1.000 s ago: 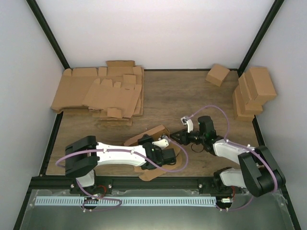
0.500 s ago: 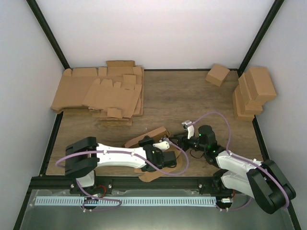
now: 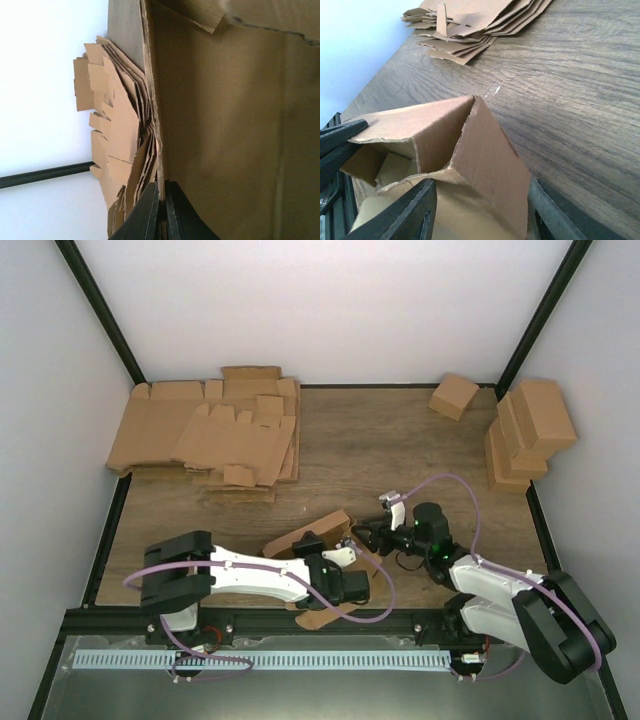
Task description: Fold the paper box
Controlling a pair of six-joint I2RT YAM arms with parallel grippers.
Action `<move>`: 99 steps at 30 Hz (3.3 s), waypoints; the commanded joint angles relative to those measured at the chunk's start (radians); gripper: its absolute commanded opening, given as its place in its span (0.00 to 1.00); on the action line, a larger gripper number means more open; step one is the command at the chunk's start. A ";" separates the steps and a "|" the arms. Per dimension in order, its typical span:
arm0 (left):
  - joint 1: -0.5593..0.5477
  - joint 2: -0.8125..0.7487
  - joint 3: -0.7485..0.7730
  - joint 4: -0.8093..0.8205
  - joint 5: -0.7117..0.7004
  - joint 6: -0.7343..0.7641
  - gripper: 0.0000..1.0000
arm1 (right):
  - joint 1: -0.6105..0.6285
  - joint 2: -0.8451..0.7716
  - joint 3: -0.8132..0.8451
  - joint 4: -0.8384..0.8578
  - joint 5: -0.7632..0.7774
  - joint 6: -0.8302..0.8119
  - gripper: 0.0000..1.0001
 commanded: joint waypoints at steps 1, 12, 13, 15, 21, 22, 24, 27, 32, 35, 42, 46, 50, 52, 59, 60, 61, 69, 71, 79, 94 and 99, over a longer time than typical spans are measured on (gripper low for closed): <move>-0.020 0.057 -0.005 0.011 -0.013 -0.012 0.04 | 0.020 -0.007 -0.010 0.014 0.013 0.003 0.52; -0.038 0.040 -0.015 0.001 -0.004 -0.052 0.04 | 0.149 0.013 -0.172 0.293 0.184 0.050 0.53; -0.056 0.036 -0.017 0.004 -0.003 -0.052 0.04 | 0.154 0.008 -0.181 0.302 0.196 0.051 0.53; -0.067 0.028 -0.023 0.008 -0.005 -0.048 0.04 | 0.168 0.006 -0.185 0.306 0.218 0.041 0.53; -0.098 0.042 -0.029 0.014 -0.023 -0.045 0.04 | 0.195 0.059 -0.166 0.313 0.286 0.009 0.53; -0.100 0.046 -0.028 0.014 -0.025 -0.047 0.04 | 0.197 0.067 -0.164 0.313 0.284 0.007 0.53; -0.108 0.050 -0.026 0.011 -0.033 -0.049 0.04 | 0.216 0.071 -0.163 0.310 0.299 0.005 0.53; -0.122 0.049 -0.021 0.011 -0.038 -0.049 0.04 | 0.297 0.060 -0.166 0.293 0.388 -0.005 0.52; -0.138 0.058 -0.013 0.004 -0.045 -0.052 0.04 | 0.393 0.079 -0.166 0.291 0.526 -0.019 0.50; -0.149 0.067 -0.007 -0.003 -0.046 -0.062 0.04 | 0.445 0.086 -0.164 0.277 0.630 -0.010 0.44; -0.158 0.035 0.043 -0.011 0.041 -0.107 0.28 | 0.492 0.108 -0.157 0.290 0.800 0.008 0.19; -0.154 -0.091 0.083 0.036 0.208 -0.099 0.57 | 0.492 0.104 -0.161 0.351 0.841 -0.042 0.13; -0.102 -0.236 0.097 0.122 0.454 -0.085 0.76 | 0.492 0.158 -0.177 0.549 0.843 -0.166 0.08; -0.007 -0.309 0.093 0.156 0.587 -0.097 0.80 | 0.492 0.219 -0.155 0.617 0.829 -0.211 0.08; 0.470 -0.497 0.023 0.317 1.099 -0.134 0.88 | 0.492 0.467 -0.038 0.779 0.789 -0.326 0.07; 0.531 -0.487 0.017 0.327 1.162 -0.141 0.87 | 0.493 0.493 -0.029 0.796 0.782 -0.336 0.07; 0.577 -0.470 0.012 0.336 1.209 -0.150 0.85 | 0.493 0.512 -0.020 0.813 0.773 -0.345 0.07; 0.723 -0.351 -0.069 0.489 1.476 -0.191 0.70 | 0.490 0.615 0.056 0.835 0.721 -0.379 0.13; 0.738 -0.326 -0.084 0.506 1.515 -0.198 0.65 | 0.490 0.630 0.068 0.826 0.713 -0.377 0.14; 0.739 -0.233 -0.136 0.579 1.606 -0.223 0.52 | 0.491 0.674 0.060 0.859 0.723 -0.364 0.18; 0.710 -0.159 -0.157 0.613 1.583 -0.270 0.38 | 0.491 0.717 0.051 0.895 0.809 -0.349 0.10; 0.699 -0.150 -0.168 0.645 1.568 -0.322 0.35 | 0.495 0.735 0.051 0.907 0.887 -0.332 0.02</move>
